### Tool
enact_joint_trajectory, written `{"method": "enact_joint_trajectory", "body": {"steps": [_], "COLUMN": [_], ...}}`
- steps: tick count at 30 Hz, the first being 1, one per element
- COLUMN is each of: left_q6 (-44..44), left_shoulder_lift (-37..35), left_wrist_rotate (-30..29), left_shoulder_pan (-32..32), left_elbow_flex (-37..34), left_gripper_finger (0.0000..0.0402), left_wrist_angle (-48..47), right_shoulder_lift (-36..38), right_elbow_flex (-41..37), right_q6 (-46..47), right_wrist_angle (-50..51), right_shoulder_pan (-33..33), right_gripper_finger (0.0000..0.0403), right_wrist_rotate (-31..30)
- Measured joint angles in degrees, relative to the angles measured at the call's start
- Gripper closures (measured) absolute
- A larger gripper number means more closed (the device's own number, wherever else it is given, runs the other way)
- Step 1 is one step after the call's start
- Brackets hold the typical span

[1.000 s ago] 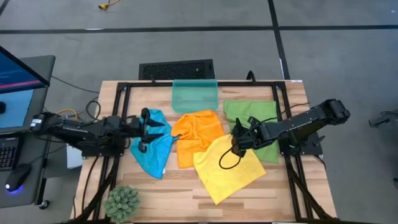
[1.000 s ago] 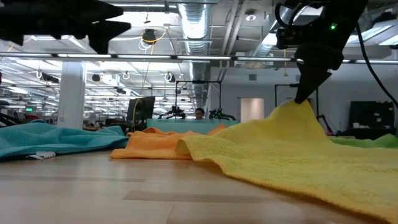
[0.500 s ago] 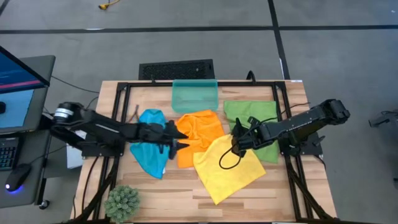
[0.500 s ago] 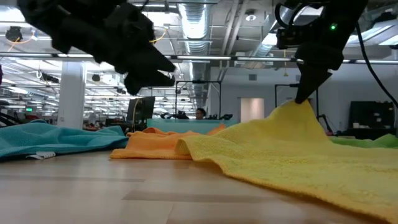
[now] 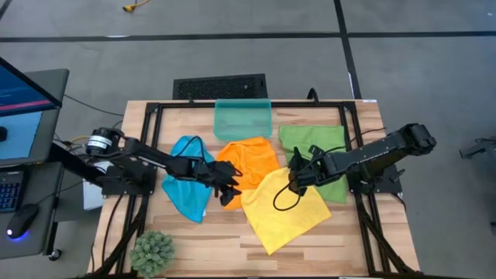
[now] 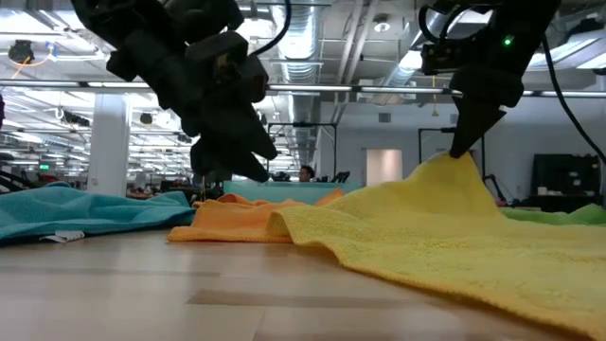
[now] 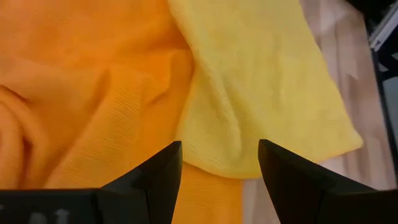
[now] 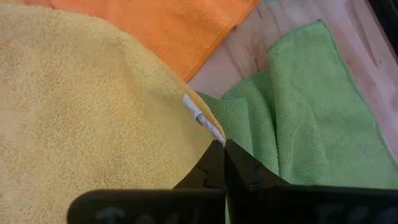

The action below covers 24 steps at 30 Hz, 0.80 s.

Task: Roll microfiber towels into tight, uniform cylinder then place into a basket
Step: Fold the yellow microfiber towel

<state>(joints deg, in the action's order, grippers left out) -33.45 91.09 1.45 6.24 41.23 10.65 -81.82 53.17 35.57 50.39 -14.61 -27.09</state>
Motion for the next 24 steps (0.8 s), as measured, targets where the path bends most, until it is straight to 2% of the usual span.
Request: {"method": "enact_joint_trajectory", "body": {"steps": [8, 18, 24], "left_q6": [-6.78, -11.44, -13.63], "left_shoulder_lift": [1.04, 6.92, 7.76], "left_wrist_rotate": [-9.77, -10.84, -10.77], "left_shoulder_pan": [3.72, 4.65, 4.56], "left_elbow_flex": [-0.15, 0.21, 0.14], "left_gripper_finger": [0.0198, 0.0198, 0.0198], "left_wrist_angle": [-0.68, 4.58, 3.81], "right_shoulder_lift": [0.0, -0.02, -0.02], "right_elbow_flex": [0.0, 0.0, 0.0], "right_q6": [0.0, -0.02, -0.02], "right_wrist_angle": [-0.2, -0.77, -0.77], "right_shoulder_pan": [0.0, 0.0, 0.0], "right_gripper_finger": [0.0393, 0.0392, 0.0391], "right_wrist_rotate": [0.0, 0.0, 0.0]}}
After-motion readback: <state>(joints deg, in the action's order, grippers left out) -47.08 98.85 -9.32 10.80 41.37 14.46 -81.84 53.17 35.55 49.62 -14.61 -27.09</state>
